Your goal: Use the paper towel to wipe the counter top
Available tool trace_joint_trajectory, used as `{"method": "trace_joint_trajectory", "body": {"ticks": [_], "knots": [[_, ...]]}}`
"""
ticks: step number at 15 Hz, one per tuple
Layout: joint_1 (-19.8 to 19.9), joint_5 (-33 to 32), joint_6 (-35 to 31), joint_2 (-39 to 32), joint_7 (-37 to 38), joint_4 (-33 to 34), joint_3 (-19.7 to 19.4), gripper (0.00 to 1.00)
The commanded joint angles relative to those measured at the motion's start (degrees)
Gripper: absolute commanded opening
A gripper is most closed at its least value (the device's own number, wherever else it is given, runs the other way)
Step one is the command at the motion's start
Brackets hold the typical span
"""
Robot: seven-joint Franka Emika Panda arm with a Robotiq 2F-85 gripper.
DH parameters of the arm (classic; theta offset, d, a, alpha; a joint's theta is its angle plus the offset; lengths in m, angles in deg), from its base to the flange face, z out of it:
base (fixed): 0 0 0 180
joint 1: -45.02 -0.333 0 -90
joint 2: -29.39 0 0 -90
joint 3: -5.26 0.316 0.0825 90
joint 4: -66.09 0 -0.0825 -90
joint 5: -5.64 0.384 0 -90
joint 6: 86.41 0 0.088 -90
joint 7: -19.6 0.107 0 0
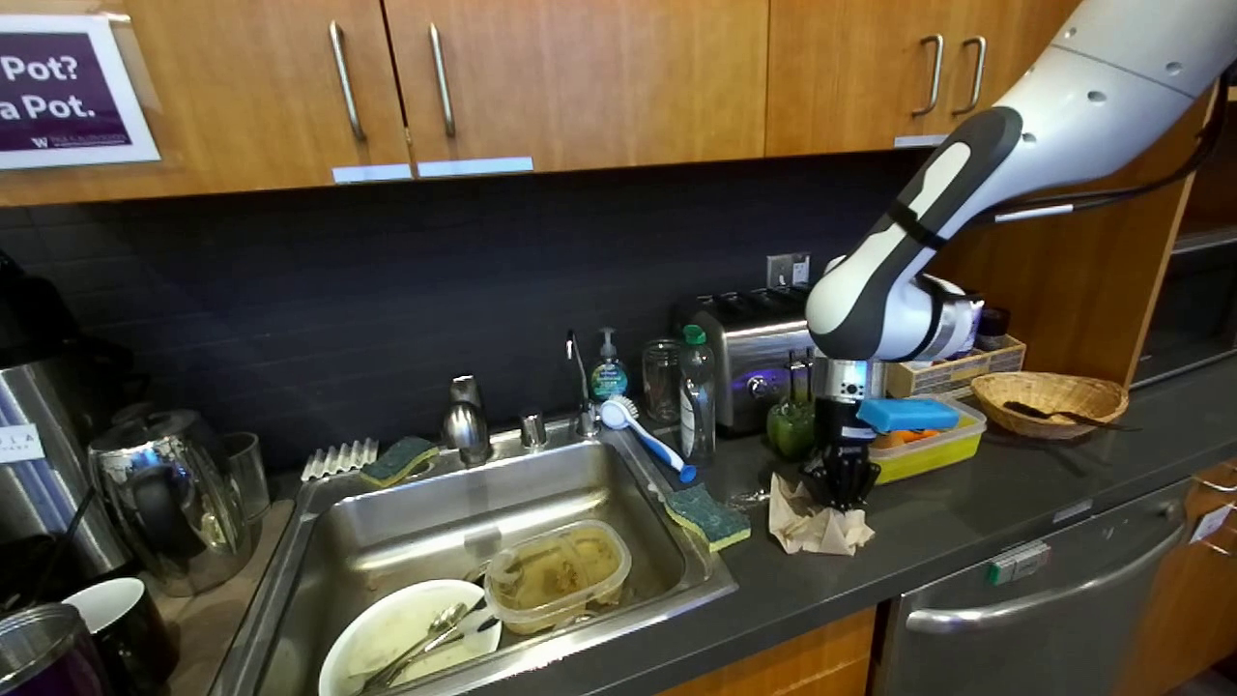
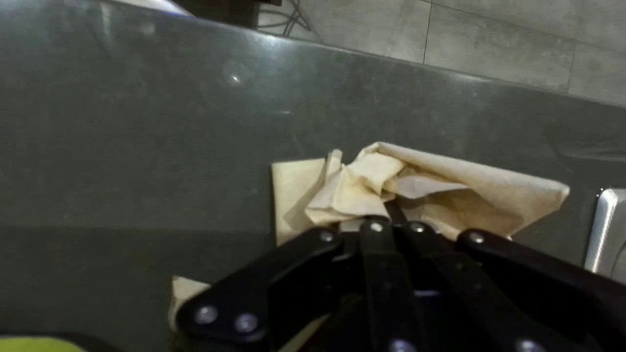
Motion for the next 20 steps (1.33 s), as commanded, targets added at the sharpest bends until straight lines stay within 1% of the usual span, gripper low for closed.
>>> {"method": "trace_joint_trajectory", "body": {"ticks": [1,7,13,17,20], "knots": [[1.33,3.94,-1.03,4.33,-3.20,-5.28,0.68,0.00],[1.52,6.71,-1.27,6.52,-4.82,-9.25,0.18,0.00],[1.30,6.40,-1.03,8.49,-4.29,-11.62,-0.38,0.00],[1.09,5.89,-0.87,8.72,-4.07,-11.73,-0.67,0.00],[0.58,4.12,-1.43,8.21,-3.02,-10.51,-0.77,0.00]]}}
